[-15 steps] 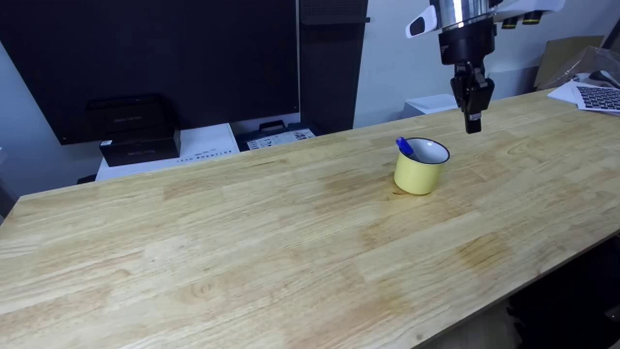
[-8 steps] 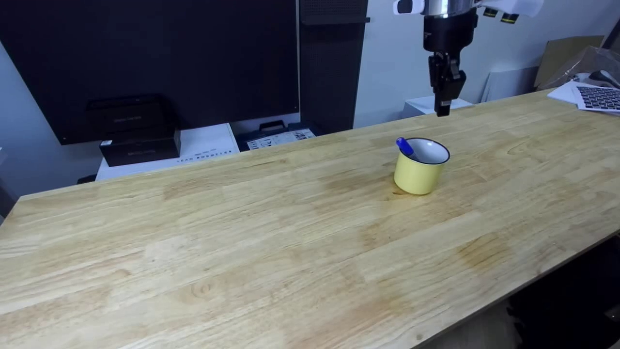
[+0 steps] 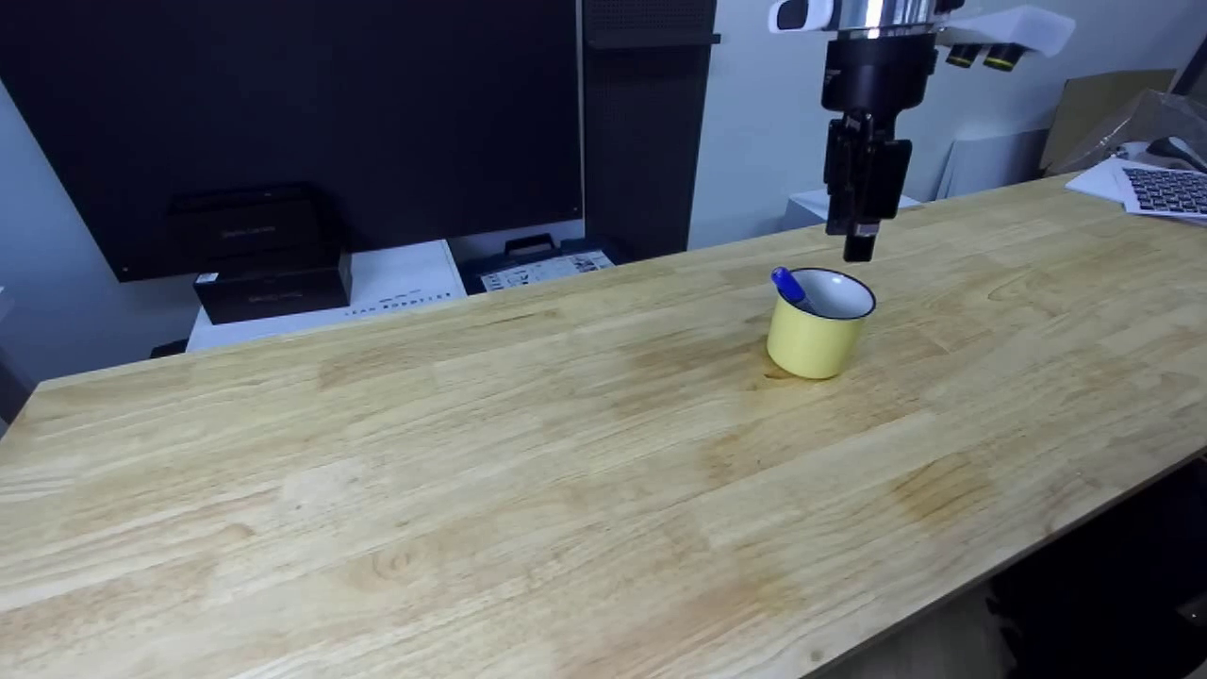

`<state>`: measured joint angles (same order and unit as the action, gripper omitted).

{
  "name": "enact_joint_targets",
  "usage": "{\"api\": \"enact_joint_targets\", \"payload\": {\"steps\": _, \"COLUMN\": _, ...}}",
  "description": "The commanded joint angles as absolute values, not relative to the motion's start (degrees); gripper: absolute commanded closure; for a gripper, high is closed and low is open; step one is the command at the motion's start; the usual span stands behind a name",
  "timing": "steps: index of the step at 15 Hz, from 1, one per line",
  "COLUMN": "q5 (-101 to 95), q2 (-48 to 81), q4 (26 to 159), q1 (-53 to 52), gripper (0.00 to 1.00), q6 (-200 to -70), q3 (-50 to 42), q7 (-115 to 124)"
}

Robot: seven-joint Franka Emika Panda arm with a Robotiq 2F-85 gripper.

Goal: Put the blue marker in the yellow mug

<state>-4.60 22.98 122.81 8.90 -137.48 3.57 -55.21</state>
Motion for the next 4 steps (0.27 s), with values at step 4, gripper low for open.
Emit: {"api": "enact_joint_targets", "payload": {"steps": 4, "q5": 2.04, "q2": 17.59, "q4": 125.89, "q1": 9.02, "gripper": 0.00, "q6": -132.77, "q3": 4.14, "q7": -58.23}}
